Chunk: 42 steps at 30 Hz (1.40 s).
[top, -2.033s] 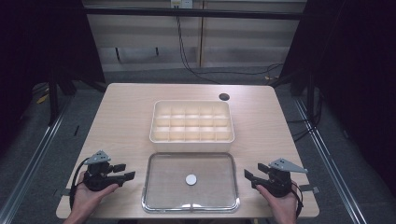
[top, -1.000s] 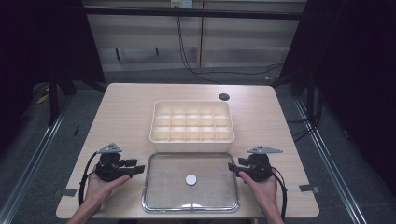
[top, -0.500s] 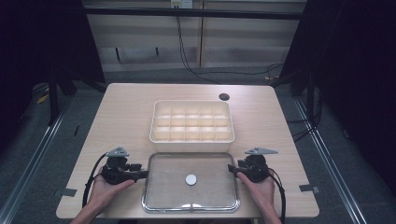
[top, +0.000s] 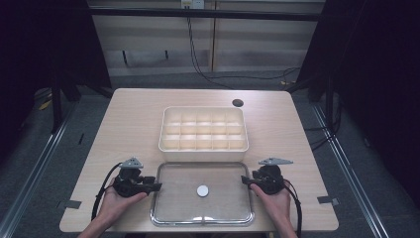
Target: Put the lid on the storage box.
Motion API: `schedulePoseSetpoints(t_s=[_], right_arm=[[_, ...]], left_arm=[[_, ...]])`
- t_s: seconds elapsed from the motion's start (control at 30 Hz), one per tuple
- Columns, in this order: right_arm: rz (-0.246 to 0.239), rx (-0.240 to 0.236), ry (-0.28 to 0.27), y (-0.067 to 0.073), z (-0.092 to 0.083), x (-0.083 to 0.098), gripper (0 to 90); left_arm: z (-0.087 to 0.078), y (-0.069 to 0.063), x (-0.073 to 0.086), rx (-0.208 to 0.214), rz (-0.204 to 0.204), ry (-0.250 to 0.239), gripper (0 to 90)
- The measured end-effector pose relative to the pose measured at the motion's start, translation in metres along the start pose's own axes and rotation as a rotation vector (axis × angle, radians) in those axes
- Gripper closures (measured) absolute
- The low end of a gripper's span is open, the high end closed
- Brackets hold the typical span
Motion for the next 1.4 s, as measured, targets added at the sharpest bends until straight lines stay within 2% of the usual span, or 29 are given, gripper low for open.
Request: schedulePoseSetpoints(t_s=[0.1, 0.13, 0.2, 0.37, 0.43, 0.47, 0.5, 0.53, 0.77, 0.8, 0.93, 1.0, 1.07, 1.1, 1.13, 1.37, 1.4], right_arm=[[0.011, -0.018, 0.001, 0.002, 0.0, 0.001, 49.5], [0.023, -0.045, -0.004, 0.004, 0.001, 0.001, 49.9], [0.028, -0.041, -0.008, 0.005, 0.001, 0.001, 49.5], [0.072, -0.085, -0.021, 0.002, 0.001, 0.001, 49.6], [0.111, -0.126, -0.034, -0.001, 0.0, 0.002, 49.9], [0.154, -0.166, -0.052, -0.003, -0.001, 0.003, 50.4], [0.154, -0.166, -0.052, -0.003, -0.001, 0.003, 50.4], [0.188, -0.2, -0.068, -0.005, -0.003, 0.004, 54.2], [0.255, -0.266, -0.096, -0.011, -0.005, 0.006, 59.0], [0.284, -0.299, -0.117, -0.012, -0.007, 0.007, 61.2], [0.295, -0.321, -0.138, -0.012, -0.011, 0.007, 62.5], [0.313, -0.371, -0.156, -0.012, -0.013, 0.008, 66.8], [0.301, -0.44, -0.158, -0.007, -0.011, 0.008, 67.8], [0.296, -0.443, -0.164, -0.004, -0.012, 0.007, 67.6], [0.293, -0.418, -0.167, -0.002, -0.013, 0.005, 66.8], [0.27, -0.413, -0.144, -0.003, -0.011, 0.005, 66.8], [0.255, -0.425, -0.139, -0.003, -0.011, 0.005, 67.4]], left_arm=[[0.001, -0.002, 0.0, 0.003, 0.008, 0.001, 60.3], [0.001, -0.003, 0.001, -0.01, 0.014, 0.001, 61.2], [0.001, -0.004, 0.001, -0.021, 0.019, 0.002, 62.0], [0.001, -0.002, 0.001, -0.018, 0.009, -0.002, 63.7], [0.001, -0.003, 0.001, -0.017, 0.008, -0.002, 63.6], [0.0, -0.003, 0.001, -0.019, 0.009, 0.002, 63.6], [0.0, -0.003, 0.001, -0.019, 0.009, 0.002, 63.7], [0.0, -0.002, 0.001, -0.017, 0.009, 0.002, 63.7], [0.0, -0.003, 0.002, -0.016, 0.005, 0.005, 63.6], [0.0, -0.003, 0.002, -0.016, 0.005, 0.006, 63.6], [0.0, -0.003, 0.002, -0.02, 0.005, 0.006, 63.6], [0.0, -0.003, 0.002, -0.019, 0.005, 0.007, 63.6], [0.0, -0.004, 0.002, 0.002, 0.005, 0.007, 64.0], [0.0, -0.006, 0.002, -0.019, 0.006, 0.009, 64.6], [0.001, -0.006, 0.002, -0.021, 0.002, 0.007, 64.7], [0.001, -0.003, 0.002, -0.008, -0.003, -0.004, 62.7], [0.0, -0.002, 0.002, -0.004, -0.007, -0.001, 61.9]])
Point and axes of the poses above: each handheld gripper's, and its own axes: z roughly forward along the jaws, x roughly out of its underside, y roughly to its left, the point moved 4 cm from there along z, roughly forward along the jaws, and after that the axes turned 14 degrees about y, right-handed, at the moved point
